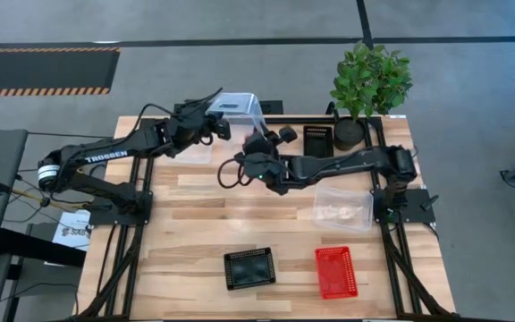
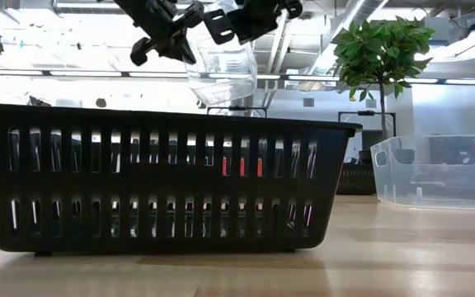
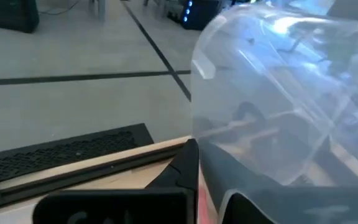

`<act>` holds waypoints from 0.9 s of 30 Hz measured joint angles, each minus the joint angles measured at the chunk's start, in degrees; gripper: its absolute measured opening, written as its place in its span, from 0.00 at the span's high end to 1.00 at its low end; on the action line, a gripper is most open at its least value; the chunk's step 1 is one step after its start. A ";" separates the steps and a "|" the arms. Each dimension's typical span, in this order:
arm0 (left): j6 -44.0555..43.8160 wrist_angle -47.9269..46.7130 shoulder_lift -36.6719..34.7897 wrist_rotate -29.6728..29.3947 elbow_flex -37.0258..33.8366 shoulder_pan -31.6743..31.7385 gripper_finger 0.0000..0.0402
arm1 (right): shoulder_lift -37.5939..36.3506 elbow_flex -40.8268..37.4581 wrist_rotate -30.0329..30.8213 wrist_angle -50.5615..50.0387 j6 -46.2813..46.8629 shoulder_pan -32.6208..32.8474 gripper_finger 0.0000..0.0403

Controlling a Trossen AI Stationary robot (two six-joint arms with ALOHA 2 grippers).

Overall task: Stack baskets by color
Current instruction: Stack the bottom left transparent bin on the top left transparent bin

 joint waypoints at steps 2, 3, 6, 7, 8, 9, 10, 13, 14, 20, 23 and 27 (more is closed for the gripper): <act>-0.09 -0.90 0.00 -0.32 0.00 -0.26 1.00 | -0.11 0.00 -1.43 -0.01 -0.18 -0.51 0.84; -0.11 -1.11 0.00 -0.32 0.00 -0.30 1.00 | -0.11 0.00 -1.45 0.01 -0.42 -0.71 0.89; -0.34 -2.04 0.00 -0.27 0.00 -0.34 1.00 | -0.18 0.02 -1.75 0.67 -1.86 -1.19 0.97; -0.36 -2.29 0.00 -0.27 0.00 -0.33 1.00 | -0.18 0.02 -2.11 0.72 -2.19 -1.21 0.97; -0.31 -2.58 -0.02 -0.19 0.00 -0.29 1.00 | -0.18 0.02 -2.48 0.54 -2.36 -1.19 0.97; -0.27 -3.08 -0.02 -0.19 0.00 -0.28 1.00 | -0.18 0.02 -3.29 0.15 -2.43 -1.19 0.97; -0.13 -3.57 -0.02 -0.19 0.00 -0.28 0.99 | -0.18 0.02 -4.27 -0.01 -2.62 -1.17 0.98; 0.52 -3.58 -0.02 0.02 0.00 -0.28 0.93 | -0.24 0.02 -6.31 -0.10 -3.05 -1.21 0.99; 0.22 -3.60 -0.02 0.59 0.00 -0.29 0.91 | -0.26 0.02 -6.65 -0.55 -3.15 -1.19 0.99; 1.45 -3.14 -0.01 6.20 0.11 0.20 0.68 | -0.33 0.07 -7.62 -4.67 -1.22 -1.61 0.99; 4.00 -6.18 0.06 9.73 1.32 0.17 0.57 | -1.21 0.05 -9.55 -9.02 0.86 -2.94 0.99; 10.52 -11.71 -0.35 13.58 4.09 -0.21 0.45 | -3.68 0.05 -16.93 -15.18 4.51 -5.44 1.00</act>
